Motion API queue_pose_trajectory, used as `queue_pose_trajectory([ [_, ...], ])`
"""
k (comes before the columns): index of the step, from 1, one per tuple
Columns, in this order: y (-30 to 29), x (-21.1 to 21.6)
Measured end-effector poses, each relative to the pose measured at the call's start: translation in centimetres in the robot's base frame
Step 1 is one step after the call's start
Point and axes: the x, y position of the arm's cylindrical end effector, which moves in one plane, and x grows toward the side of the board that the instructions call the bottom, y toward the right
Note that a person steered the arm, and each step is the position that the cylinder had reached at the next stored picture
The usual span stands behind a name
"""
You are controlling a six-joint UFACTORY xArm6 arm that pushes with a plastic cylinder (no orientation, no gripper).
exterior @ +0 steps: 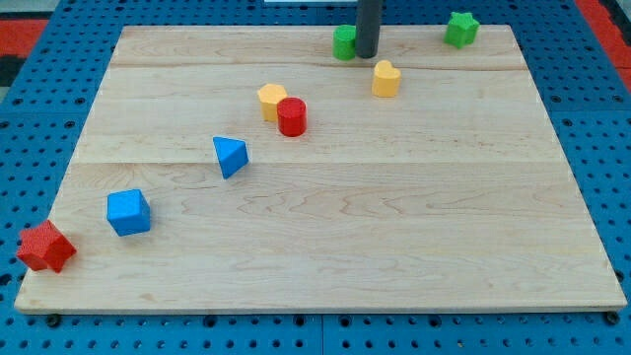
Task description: Put the yellow heart into the yellow hexagon and the red circle
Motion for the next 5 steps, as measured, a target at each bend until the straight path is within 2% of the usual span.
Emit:
queue_pose_trajectory([
  [1,1.9,0.8],
  [2,1.8,4.3],
  [3,-2.9,5.4],
  [4,-3.9,6.0],
  [5,-1.1,5.1],
])
